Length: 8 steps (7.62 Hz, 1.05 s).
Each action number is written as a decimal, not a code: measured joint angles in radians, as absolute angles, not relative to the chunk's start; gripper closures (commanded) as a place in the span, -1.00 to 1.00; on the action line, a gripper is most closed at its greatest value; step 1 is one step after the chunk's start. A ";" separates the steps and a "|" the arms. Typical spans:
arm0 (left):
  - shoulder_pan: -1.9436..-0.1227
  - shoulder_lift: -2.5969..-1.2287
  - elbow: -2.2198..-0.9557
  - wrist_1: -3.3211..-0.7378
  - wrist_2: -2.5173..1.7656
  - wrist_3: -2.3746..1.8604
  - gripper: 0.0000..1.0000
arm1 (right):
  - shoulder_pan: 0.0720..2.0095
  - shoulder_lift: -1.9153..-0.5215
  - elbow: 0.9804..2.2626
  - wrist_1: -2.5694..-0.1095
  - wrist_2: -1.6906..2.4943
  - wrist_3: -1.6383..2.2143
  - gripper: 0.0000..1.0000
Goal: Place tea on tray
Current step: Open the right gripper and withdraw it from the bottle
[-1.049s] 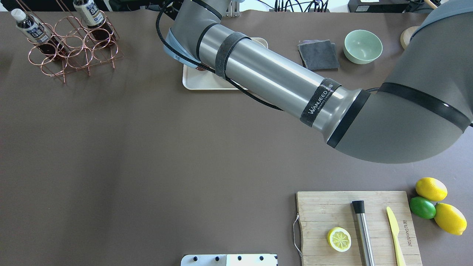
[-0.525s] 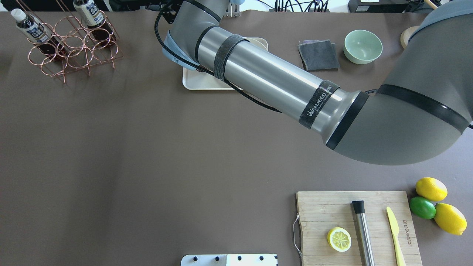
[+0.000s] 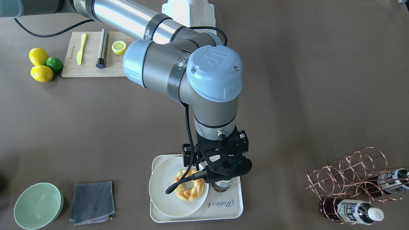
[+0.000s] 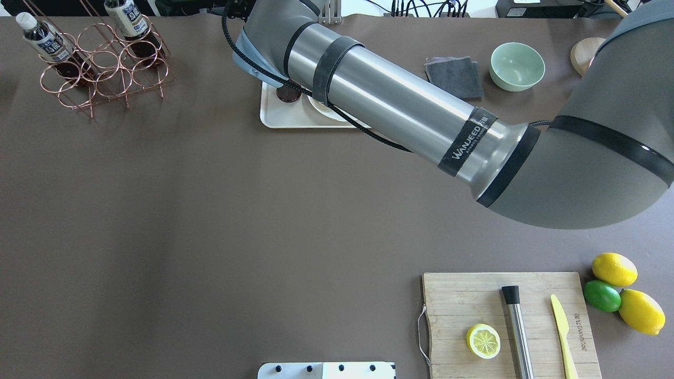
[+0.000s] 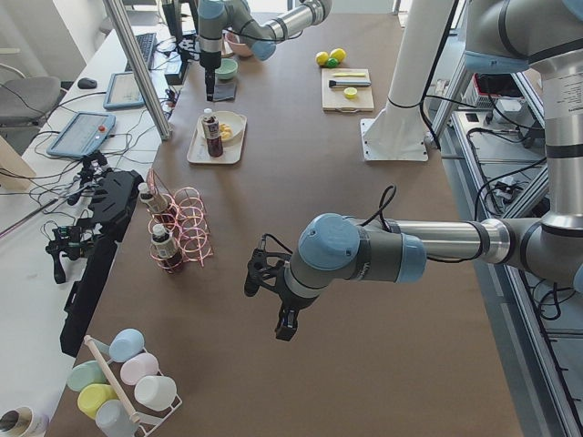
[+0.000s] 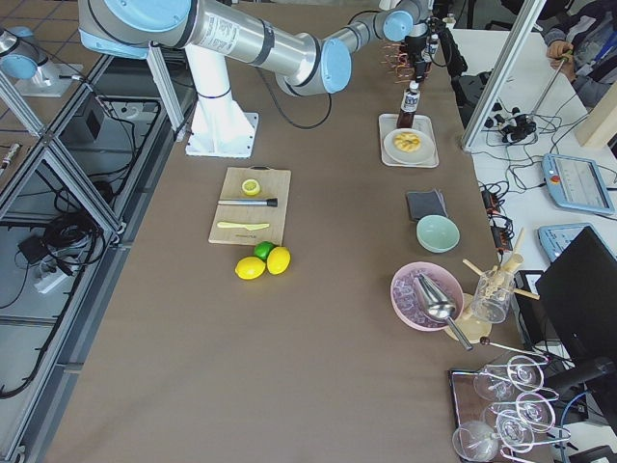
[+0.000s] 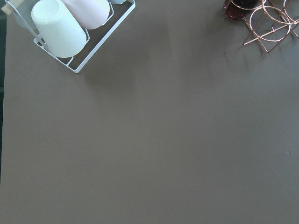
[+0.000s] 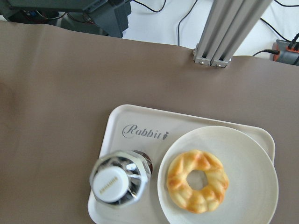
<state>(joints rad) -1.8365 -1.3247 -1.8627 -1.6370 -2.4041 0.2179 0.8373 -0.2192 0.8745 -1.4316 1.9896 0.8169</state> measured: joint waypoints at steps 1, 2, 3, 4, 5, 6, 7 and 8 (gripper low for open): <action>-1.837 -1.325 -1.859 -1.637 -2.403 0.219 -0.94 | 0.870 -0.311 1.028 -1.512 2.033 0.781 -1.00; -1.837 -1.324 -1.858 -1.638 -2.402 0.221 -0.94 | 0.891 -0.399 1.167 -1.587 2.061 0.748 -1.00; -1.838 -1.321 -1.859 -1.639 -2.401 0.237 -0.94 | 0.908 -0.505 1.317 -1.645 2.076 0.726 -1.00; -1.838 -1.317 -1.862 -1.639 -2.401 0.251 -0.94 | 0.926 -0.637 1.468 -1.674 2.082 0.695 -1.00; -1.838 -1.314 -1.867 -1.640 -2.401 0.259 -0.94 | 0.956 -0.802 1.631 -1.692 2.093 0.633 -1.00; -1.838 -1.313 -1.876 -1.641 -2.400 0.261 -0.94 | 1.009 -0.964 1.761 -1.707 2.132 0.555 -1.00; -1.836 -1.313 -1.882 -1.641 -2.398 0.262 -0.94 | 1.091 -1.125 1.855 -1.715 2.192 0.439 -1.00; -1.832 -1.313 -1.886 -1.641 -2.397 0.263 -0.94 | 1.193 -1.268 1.909 -1.718 2.243 0.309 -1.00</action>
